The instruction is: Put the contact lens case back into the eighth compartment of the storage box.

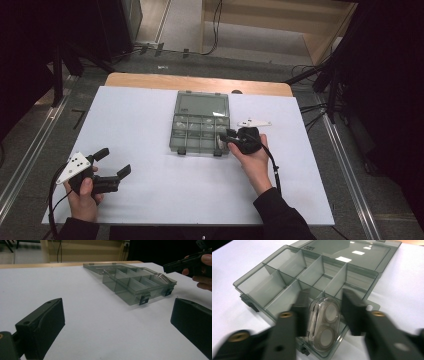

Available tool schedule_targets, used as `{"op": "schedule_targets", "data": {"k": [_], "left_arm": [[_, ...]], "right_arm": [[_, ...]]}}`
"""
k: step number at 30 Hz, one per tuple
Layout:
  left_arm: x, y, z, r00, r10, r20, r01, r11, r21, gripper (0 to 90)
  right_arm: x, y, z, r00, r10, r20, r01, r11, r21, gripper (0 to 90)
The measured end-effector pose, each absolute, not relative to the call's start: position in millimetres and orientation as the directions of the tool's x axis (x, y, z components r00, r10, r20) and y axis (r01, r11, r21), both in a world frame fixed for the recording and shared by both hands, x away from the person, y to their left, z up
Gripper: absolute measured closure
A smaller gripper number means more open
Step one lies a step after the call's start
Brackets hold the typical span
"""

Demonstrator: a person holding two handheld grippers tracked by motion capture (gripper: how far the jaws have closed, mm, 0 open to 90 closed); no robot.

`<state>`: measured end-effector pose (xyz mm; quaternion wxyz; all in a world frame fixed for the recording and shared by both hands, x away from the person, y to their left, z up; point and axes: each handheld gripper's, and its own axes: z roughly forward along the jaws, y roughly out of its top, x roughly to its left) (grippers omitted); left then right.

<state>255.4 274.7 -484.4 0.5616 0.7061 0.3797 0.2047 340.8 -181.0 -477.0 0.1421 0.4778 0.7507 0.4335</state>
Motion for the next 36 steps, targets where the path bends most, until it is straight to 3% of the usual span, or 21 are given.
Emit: {"op": "schedule_targets", "data": {"k": [3, 6, 22, 36], "left_arm": [[255.7, 275.2, -484.8, 0.629, 0.765, -0.138, 0.307, -0.081, 0.948, 0.0], [255.7, 275.3, -484.8, 0.628, 0.765, -0.140, 0.307, -0.080, 0.948, 0.0], [255.3, 273.8, -484.3, 0.632, 0.763, -0.140, 0.306, -0.080, 0.949, 0.0], [256.9, 258.0, -477.2, 0.653, 0.747, -0.124, 0.284, -0.090, 0.955, 0.0]], "right_arm": [[341.9, -177.1, -478.5, -0.520, 0.835, 0.181, 0.587, 0.196, 0.785, 81.6], [342.4, -173.0, -479.7, -0.526, 0.834, 0.169, 0.585, 0.210, 0.783, 88.0], [341.0, -167.3, -482.4, -0.523, 0.840, 0.144, 0.585, 0.231, 0.777, 88.8], [344.6, -173.1, -485.3, -0.531, 0.824, 0.198, 0.595, 0.196, 0.779, 85.8]]}}
